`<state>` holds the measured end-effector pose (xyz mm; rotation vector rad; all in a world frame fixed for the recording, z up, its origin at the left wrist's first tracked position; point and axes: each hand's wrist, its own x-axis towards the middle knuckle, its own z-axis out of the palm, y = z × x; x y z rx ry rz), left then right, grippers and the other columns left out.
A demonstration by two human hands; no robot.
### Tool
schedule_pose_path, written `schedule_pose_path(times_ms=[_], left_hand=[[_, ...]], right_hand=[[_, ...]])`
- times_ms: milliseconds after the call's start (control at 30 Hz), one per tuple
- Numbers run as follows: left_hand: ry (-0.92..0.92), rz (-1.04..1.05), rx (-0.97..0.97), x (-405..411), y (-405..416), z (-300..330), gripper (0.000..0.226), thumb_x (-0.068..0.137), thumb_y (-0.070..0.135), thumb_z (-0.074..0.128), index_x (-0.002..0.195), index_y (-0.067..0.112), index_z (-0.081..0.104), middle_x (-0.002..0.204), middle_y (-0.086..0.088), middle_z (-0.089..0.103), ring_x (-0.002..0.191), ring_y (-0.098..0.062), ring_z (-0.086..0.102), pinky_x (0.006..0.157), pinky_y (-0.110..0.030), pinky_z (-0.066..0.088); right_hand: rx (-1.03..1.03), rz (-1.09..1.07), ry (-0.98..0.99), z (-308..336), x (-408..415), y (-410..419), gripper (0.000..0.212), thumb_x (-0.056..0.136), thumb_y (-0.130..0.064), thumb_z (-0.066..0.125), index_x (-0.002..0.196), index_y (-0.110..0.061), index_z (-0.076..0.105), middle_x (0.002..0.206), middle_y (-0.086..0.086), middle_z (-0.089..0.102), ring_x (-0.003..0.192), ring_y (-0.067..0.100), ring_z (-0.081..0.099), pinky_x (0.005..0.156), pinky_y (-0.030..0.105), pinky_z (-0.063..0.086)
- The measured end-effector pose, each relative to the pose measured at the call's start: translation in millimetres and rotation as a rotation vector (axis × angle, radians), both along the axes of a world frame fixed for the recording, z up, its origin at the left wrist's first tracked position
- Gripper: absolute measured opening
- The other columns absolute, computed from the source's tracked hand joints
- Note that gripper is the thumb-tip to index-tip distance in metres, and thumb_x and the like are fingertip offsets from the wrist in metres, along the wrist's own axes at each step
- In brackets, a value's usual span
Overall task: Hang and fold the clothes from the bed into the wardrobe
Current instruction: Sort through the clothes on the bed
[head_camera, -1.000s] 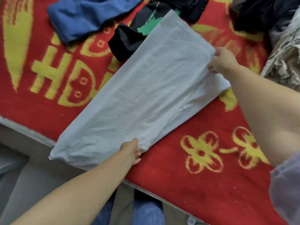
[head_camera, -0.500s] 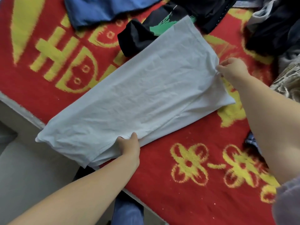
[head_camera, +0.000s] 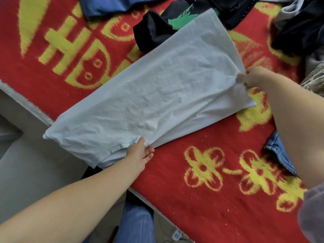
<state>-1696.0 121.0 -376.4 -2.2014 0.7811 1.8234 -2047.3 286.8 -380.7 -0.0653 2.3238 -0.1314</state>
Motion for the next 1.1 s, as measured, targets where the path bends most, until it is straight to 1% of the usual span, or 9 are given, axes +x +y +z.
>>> schedule_pose_path(times_ms=[167,300,500,600,733,800,933,1000,1100], left_hand=[[-0.044,-0.010,-0.069,5,-2,1,0.014,0.096,0.027,0.053,0.095,0.014,0.056,0.071,-0.003,0.052,0.057,-0.013,0.050,0.049,-0.026,0.044],[-0.097,-0.014,-0.104,12,7,1,0.017,0.091,0.032,0.060,0.091,0.016,0.054,0.066,-0.003,0.051,0.052,-0.012,0.047,0.042,-0.023,0.042],[-0.062,-0.004,0.102,32,27,-16,0.026,0.094,0.028,0.060,0.107,0.007,0.053,0.092,-0.010,0.059,0.080,-0.019,0.058,0.065,-0.031,0.051],[-0.054,-0.006,0.203,37,16,-24,0.027,0.093,0.025,0.062,0.112,0.010,0.051,0.108,-0.012,0.058,0.097,-0.023,0.057,0.078,-0.037,0.050],[-0.119,-0.133,0.426,50,-20,-16,0.031,0.091,0.030,0.064,0.105,0.010,0.045,0.104,-0.013,0.060,0.089,-0.024,0.060,0.070,-0.037,0.050],[-0.126,-0.399,0.461,55,-44,-6,0.022,0.093,0.027,0.060,0.092,0.007,0.052,0.092,-0.011,0.063,0.079,-0.022,0.062,0.064,-0.034,0.051],[0.021,-0.883,0.007,54,-104,2,0.022,0.094,0.012,0.050,0.073,0.010,0.052,0.074,-0.009,0.062,0.057,-0.014,0.058,0.053,-0.023,0.051],[0.041,-1.110,-0.275,56,-143,1,0.016,0.093,0.010,0.048,0.079,0.008,0.055,0.081,-0.012,0.063,0.069,-0.023,0.058,0.065,-0.030,0.051],[-0.037,-1.456,-0.625,76,-201,-11,0.019,0.090,0.012,0.050,0.108,0.009,0.055,0.111,-0.012,0.056,0.101,-0.028,0.051,0.086,-0.038,0.044]], right_hand=[[-0.162,-0.135,0.185,13,-4,16,0.028,0.092,-0.029,0.049,0.088,-0.003,0.058,0.071,0.012,0.051,0.056,0.024,0.041,0.053,0.030,0.033],[-0.158,-0.107,0.287,28,-5,37,0.029,0.090,-0.022,0.052,0.066,-0.005,0.049,0.058,0.009,0.039,0.053,0.024,0.033,0.049,0.032,0.027],[-0.045,-0.060,0.321,-3,27,66,0.030,0.095,-0.023,0.050,0.099,0.004,0.062,0.098,0.027,0.062,0.094,0.039,0.056,0.069,0.034,0.035],[-0.021,-0.212,0.342,-20,45,63,0.038,0.093,-0.019,0.049,0.127,-0.003,0.052,0.133,0.025,0.049,0.121,0.039,0.046,0.092,0.038,0.039],[-0.055,-0.160,0.476,-14,79,33,0.051,0.093,-0.021,0.049,0.140,-0.009,0.036,0.147,0.020,0.030,0.135,0.037,0.029,0.107,0.049,0.028],[-0.156,-0.036,0.541,-6,105,7,0.050,0.093,-0.018,0.049,0.141,-0.009,0.037,0.149,0.018,0.029,0.137,0.035,0.027,0.109,0.049,0.027],[-0.395,0.025,0.519,6,189,-63,0.034,0.091,-0.006,0.047,0.124,-0.004,0.054,0.128,0.018,0.050,0.120,0.034,0.044,0.096,0.041,0.036],[-0.528,-0.043,0.384,8,245,-99,0.024,0.089,-0.002,0.047,0.109,-0.003,0.061,0.110,0.016,0.060,0.104,0.031,0.055,0.083,0.024,0.035],[-0.582,-0.176,0.071,-4,338,-141,0.019,0.086,-0.004,0.047,0.090,-0.011,0.064,0.085,0.007,0.068,0.081,0.027,0.064,0.074,0.031,0.047]])
